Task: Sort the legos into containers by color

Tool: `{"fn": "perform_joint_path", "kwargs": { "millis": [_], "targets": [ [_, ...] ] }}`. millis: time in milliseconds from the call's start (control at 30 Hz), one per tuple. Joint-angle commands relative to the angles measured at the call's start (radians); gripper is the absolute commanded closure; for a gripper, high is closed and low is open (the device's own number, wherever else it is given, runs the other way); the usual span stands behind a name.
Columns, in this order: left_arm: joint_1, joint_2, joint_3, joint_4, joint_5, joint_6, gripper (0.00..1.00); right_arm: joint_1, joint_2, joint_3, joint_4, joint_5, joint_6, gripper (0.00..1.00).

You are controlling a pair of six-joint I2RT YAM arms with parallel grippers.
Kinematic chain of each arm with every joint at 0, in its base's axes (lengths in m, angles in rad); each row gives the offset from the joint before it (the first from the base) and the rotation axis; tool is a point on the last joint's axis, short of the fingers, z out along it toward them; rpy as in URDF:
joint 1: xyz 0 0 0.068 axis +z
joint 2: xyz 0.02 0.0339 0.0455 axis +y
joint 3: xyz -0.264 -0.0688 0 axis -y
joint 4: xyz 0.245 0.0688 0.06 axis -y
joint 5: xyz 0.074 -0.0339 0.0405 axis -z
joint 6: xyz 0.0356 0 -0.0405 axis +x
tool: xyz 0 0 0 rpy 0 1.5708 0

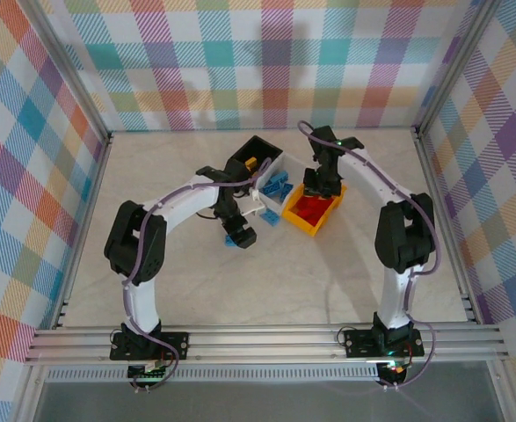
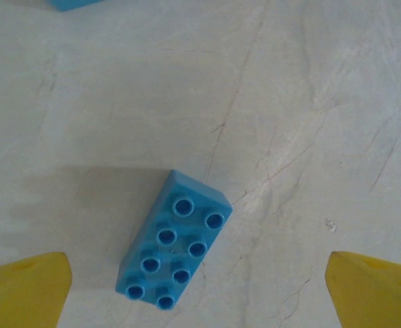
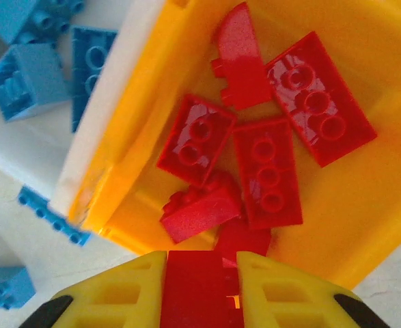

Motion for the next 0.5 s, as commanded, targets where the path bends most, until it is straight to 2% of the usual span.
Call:
{"fn": "perform_joint_path", "kwargs": {
  "millis": [0,33,100,267,467],
  "targets": [
    [-0.006,0.020,0.021,-0.033,0.038,0.173,0.04,-0.017,0.051,0.049,-0.029,-0.007,-0.038,0.83],
    [-0.008,0.024,0.017,-0.034,0.034,0.195,0.03,-0.024,0.059,0.054,-0.029,-0.011,-0.040,0.81],
    [-0.016,0.032,0.004,-0.025,0.029,0.242,0.03,-0.036,0.063,0.061,-0.035,-0.017,-0.042,0.70],
    [-0.031,0.056,-0.021,0.002,-0.020,0.333,0.02,-0.040,0.009,0.039,-0.038,-0.019,-0.055,0.49],
    [-0.038,0.089,-0.057,0.058,-0.116,0.368,0.06,-0.041,-0.106,-0.057,-0.026,-0.044,-0.045,0.45]
  ]
}}
